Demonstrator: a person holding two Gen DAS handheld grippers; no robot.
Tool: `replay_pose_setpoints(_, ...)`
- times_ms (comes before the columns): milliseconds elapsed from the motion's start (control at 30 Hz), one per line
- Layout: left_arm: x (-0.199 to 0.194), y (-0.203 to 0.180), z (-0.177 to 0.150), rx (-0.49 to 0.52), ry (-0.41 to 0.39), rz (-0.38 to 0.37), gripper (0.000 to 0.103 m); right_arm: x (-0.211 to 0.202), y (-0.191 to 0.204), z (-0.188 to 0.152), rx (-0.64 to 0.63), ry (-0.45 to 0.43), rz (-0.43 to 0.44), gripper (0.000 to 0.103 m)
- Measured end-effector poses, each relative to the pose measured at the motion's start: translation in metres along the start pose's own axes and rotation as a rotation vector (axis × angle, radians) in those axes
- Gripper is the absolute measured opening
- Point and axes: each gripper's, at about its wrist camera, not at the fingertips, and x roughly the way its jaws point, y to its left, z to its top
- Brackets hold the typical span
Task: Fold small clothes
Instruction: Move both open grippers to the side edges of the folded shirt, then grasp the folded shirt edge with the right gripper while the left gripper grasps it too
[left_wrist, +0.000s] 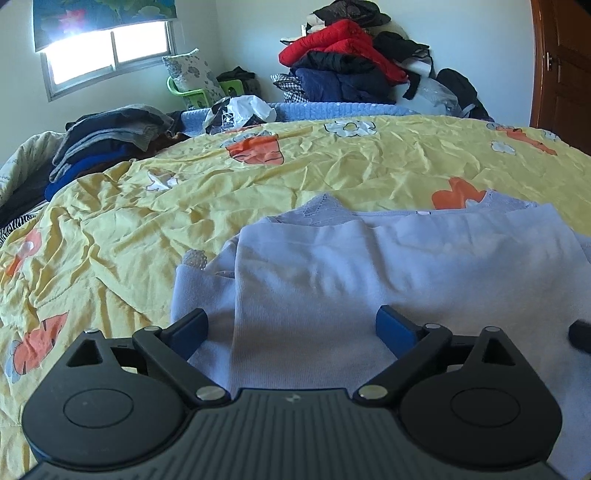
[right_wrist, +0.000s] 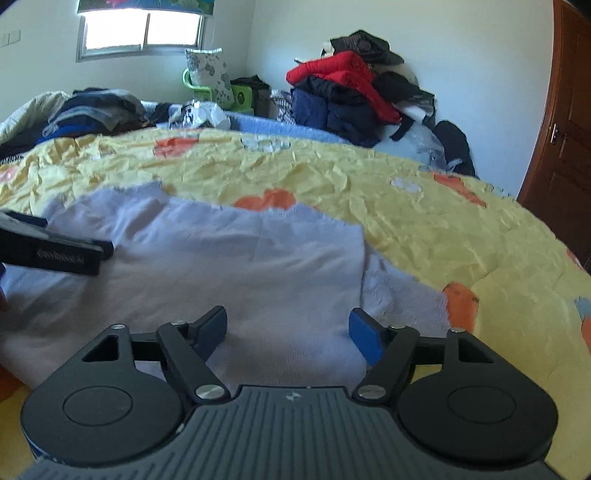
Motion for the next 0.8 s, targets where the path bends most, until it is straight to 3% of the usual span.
replay_pose_setpoints(100, -0.012, 0.006, 0.000, 0.010, -0.028, -0.026, 0.099, 0.001, -0.004, -0.002, 0.039, 0.003, -0.003, 0.078)
replay_pose_setpoints(233, -0.033, 0.030, -0.002, 0.015, -0.119, 0.034, 0.099, -0.016, 0.000, -0.004, 0.035, -0.052, -0.029, 0.078)
replay_pose_setpoints(333, -0.035, 0.062, 0.000, -0.063, -0.090, 0.019, 0.099, -0.031, 0.010, -0.006, 0.017, -0.089, -0.003, 0.079)
replay_pose_setpoints(500, -0.019, 0.110, -0.008, -0.246, 0.038, -0.117, 0.099, -0.056, 0.039, -0.010, -0.006, -0.098, 0.146, 0.079)
replay_pose_setpoints(667, -0.004, 0.126, -0.010, -0.338, 0.112, -0.330, 0.099, -0.082, 0.089, -0.022, -0.193, -0.111, 0.228, 0.079)
replay_pose_setpoints(800, 0.011, 0.126, -0.002, -0.358, 0.131, -0.386, 0.103, -0.091, 0.128, -0.036, -0.355, -0.121, 0.237, 0.079)
